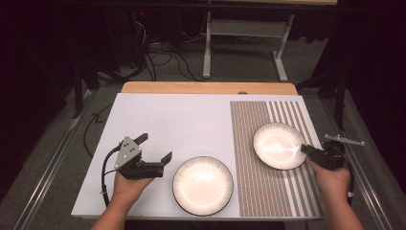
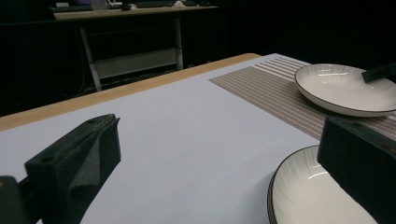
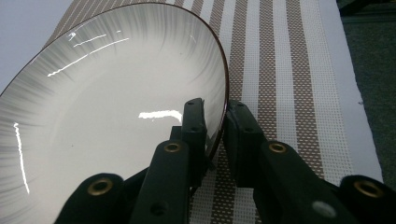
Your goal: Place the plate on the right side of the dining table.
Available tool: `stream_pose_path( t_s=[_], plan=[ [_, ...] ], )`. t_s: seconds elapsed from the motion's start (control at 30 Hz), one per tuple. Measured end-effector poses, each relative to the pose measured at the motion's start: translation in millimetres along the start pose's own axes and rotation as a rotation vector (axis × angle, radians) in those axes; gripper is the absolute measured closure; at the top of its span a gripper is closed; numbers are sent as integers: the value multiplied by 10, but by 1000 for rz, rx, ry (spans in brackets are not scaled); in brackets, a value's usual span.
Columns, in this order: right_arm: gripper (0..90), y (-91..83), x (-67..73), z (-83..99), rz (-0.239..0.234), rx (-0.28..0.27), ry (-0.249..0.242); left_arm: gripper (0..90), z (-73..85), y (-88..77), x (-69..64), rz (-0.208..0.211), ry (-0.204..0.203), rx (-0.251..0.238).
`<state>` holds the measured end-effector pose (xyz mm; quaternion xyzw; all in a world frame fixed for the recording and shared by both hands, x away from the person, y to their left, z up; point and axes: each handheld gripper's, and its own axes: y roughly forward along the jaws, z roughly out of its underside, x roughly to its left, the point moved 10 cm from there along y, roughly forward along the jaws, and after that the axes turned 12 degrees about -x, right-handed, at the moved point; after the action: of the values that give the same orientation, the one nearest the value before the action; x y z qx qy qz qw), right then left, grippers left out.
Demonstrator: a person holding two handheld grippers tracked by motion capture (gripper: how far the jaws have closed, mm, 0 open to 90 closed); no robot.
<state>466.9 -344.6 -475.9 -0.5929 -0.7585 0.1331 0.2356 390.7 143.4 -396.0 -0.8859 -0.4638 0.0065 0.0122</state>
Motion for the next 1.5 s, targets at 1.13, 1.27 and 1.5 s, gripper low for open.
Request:
stream_pose_path(
  t_s=[1.13, 1.27, 1.5],
  plan=[
    [212, -450, 1028, -344, -244, -259, -224, 0, 6, -26, -3, 15, -39, 8],
    [144, -524, 1333, -343, -310, -292, -262, 0, 5, -33, -9, 18, -39, 10],
    [7, -587, 1830, -306, -388, -319, -304, 0, -2, -68, -4, 20, -40, 10]
  ],
)
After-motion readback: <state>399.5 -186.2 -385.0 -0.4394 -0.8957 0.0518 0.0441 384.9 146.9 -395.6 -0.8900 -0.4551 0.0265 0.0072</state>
